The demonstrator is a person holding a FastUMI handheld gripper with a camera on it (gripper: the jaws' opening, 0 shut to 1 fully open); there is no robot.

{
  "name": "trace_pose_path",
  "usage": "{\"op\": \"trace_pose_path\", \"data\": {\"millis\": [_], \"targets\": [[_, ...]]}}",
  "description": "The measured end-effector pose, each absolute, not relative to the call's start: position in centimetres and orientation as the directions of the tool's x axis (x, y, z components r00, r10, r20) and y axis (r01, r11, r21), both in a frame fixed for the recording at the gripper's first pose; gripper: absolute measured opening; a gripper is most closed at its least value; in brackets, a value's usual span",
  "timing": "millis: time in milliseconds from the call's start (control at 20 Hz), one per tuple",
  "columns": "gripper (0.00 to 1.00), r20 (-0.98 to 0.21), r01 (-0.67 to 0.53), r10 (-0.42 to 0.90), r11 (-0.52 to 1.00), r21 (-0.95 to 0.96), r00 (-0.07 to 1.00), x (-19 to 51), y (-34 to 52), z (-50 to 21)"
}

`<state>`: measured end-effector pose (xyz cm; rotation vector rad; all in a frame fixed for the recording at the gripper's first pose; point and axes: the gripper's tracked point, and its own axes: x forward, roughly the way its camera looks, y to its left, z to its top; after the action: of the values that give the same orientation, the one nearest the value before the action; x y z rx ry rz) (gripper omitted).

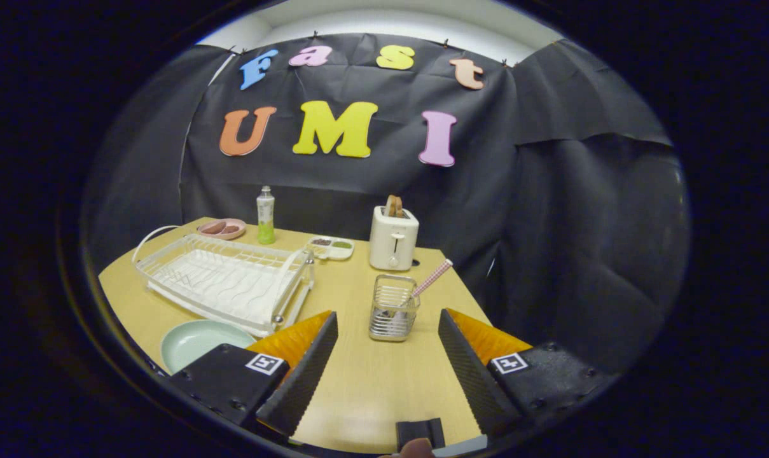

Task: Take the plate from the dish rack, then take the spoon from the basket and place it into the plate.

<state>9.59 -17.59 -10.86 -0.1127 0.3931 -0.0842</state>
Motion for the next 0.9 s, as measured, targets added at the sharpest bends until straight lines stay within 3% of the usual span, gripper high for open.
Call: {"op": "trace_pose_path", "data": {"millis": [600, 750, 900], "targets": [[1.0, -0.335, 0.067, -0.039, 0.995, 0.072, 0.941, 20.4, -23.6, -13.8], [0.91, -0.351, 0.062, -0.013, 0.99, 0.129, 0.936, 23.7, -24.5, -14.9], [0.76, -0.35, 0.051, 0.016, 0.982, 0.18, 0.937, 26.4, -24.9, -15.3]]}}
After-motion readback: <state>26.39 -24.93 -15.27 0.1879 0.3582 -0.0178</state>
